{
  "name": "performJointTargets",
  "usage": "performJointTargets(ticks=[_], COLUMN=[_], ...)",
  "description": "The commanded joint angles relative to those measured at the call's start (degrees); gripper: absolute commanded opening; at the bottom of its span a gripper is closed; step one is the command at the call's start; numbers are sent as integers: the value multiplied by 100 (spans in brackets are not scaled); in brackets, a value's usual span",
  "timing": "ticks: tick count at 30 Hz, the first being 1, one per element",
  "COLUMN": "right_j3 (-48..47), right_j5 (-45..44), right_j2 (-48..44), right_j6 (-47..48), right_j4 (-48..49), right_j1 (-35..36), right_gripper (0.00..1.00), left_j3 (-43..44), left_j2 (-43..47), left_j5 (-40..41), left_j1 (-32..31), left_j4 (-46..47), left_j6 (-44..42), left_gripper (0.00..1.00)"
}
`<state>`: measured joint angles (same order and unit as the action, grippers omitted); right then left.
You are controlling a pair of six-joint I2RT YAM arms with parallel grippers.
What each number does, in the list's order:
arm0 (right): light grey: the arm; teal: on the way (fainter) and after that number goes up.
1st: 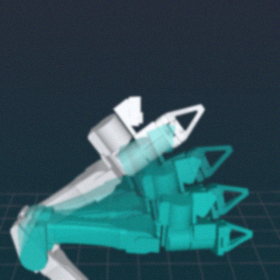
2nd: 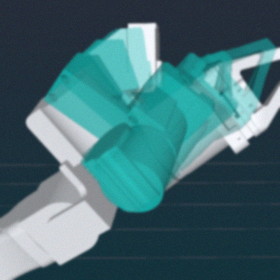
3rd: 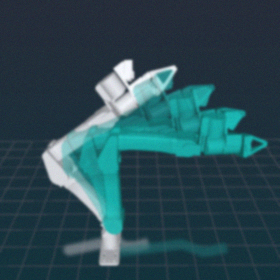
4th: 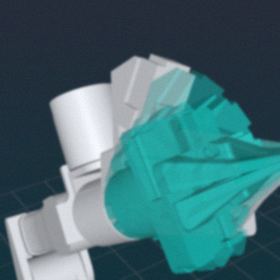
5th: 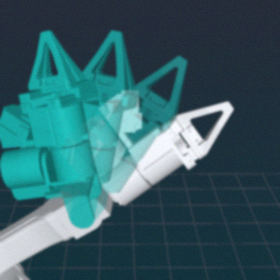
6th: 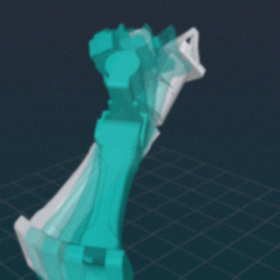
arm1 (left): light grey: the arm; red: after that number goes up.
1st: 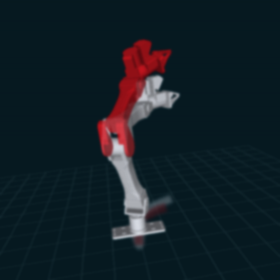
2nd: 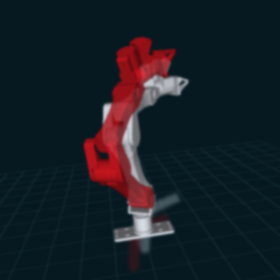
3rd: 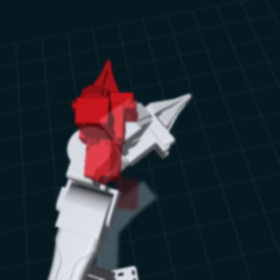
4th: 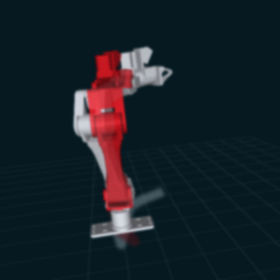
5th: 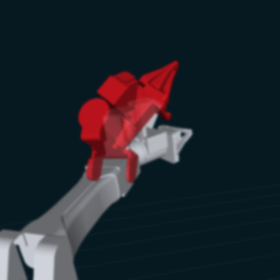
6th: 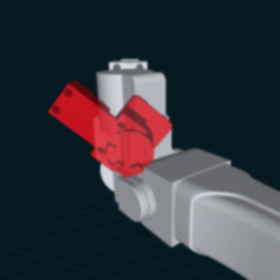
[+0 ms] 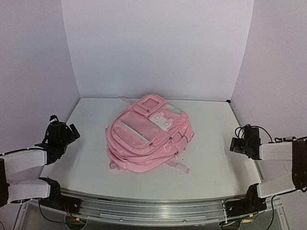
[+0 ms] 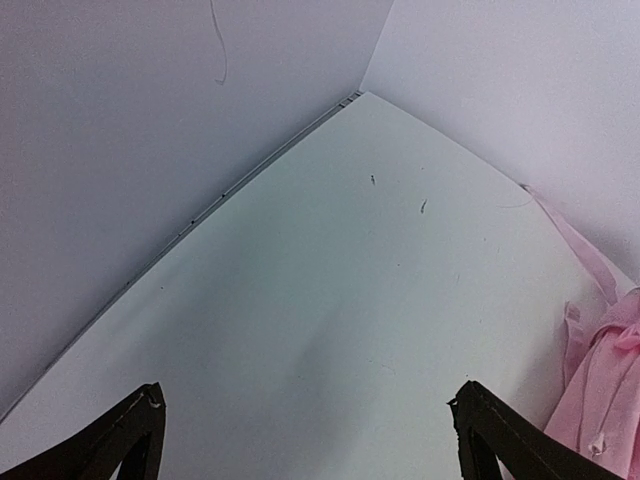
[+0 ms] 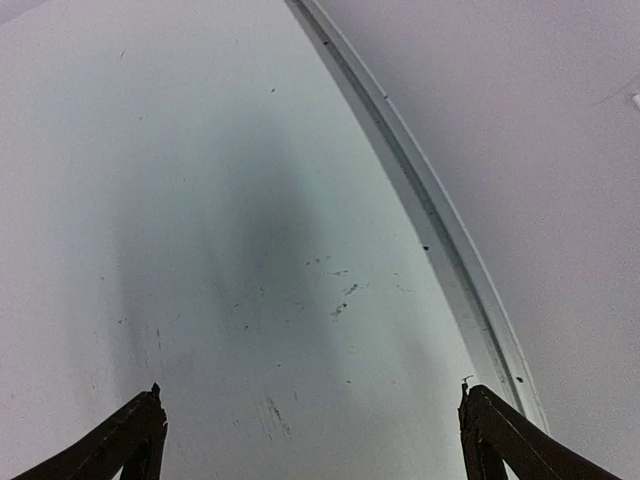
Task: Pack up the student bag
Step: Reset both arms
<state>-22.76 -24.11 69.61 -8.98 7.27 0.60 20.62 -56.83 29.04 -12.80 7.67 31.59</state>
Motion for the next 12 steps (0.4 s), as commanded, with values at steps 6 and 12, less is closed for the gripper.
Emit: performJointTargets(ticks=[6, 12], right_j3=[481, 818], right_j5=[964, 1093], right_j2=[792, 1134], right_j6=[384, 301], right_j4=[2232, 3258], right_j1=[-16, -16], right_gripper=[98, 98], left_j3=[-535, -884], left_j2=[55, -89], left_j5=[134, 68], left_j1=[-3, -2], left_j4=[2082, 2844], left_j6=[-1045, -1444], left_gripper=[100, 100])
